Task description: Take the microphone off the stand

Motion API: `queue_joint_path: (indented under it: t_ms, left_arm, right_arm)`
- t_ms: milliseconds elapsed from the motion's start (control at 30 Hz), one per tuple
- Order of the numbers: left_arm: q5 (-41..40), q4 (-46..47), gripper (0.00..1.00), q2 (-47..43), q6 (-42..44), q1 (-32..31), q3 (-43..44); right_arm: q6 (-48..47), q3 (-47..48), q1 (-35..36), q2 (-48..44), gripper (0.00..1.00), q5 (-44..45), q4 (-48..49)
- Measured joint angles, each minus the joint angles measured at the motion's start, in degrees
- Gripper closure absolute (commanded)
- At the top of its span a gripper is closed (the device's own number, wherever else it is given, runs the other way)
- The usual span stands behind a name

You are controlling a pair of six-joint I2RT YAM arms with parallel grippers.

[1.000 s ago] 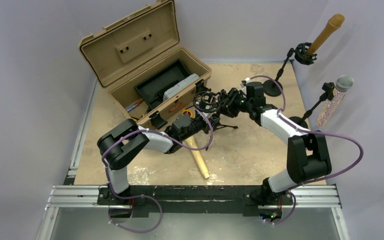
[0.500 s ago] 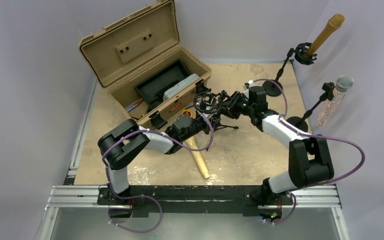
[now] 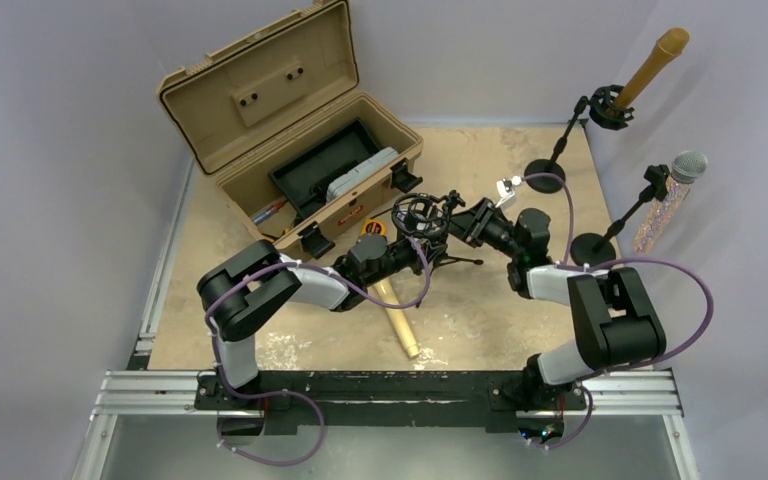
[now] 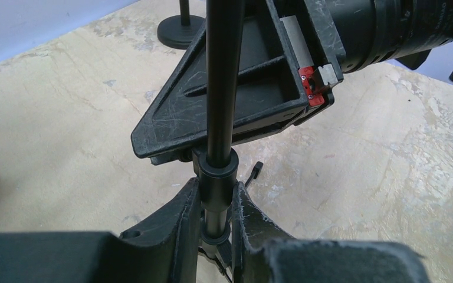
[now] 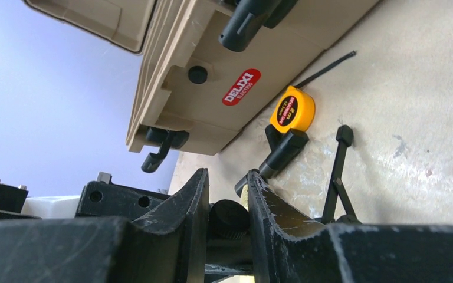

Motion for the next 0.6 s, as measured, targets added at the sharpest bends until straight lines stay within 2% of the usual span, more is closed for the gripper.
queue_joint_path:
  t_ms: [200,267,400,500,600]
  left_arm:
    - [0.1,0.0,1.0,0.0,0.0,0.0,0.0]
    - [0.1,0.0,1.0,0.0,-0.1,0.0,0.0]
    - [0.1,0.0,1.0,0.0,-0.1,0.0,0.0]
    - [0.2,0.0,1.0,0.0,-0.1,0.0,0.0]
    - [0.4,0.0,1.0,0.0,-0.1,0.0,0.0]
  right_arm:
    - [3.3,-3.4,-0.6,6.2,1.0,-1.7,17.7]
    - [7.4,-4.3,-1.0,10.6,1.0,-2.6,26.1]
    - [16.7,-5.8,-1.5,16.9,0.98,-2.8,36.8]
    - [22.7,-5.9,-1.6,18.2,0.73,-2.8,37.6]
    - [23.3,-5.9,-1.6,17.4,0.53,-2.9,37.3]
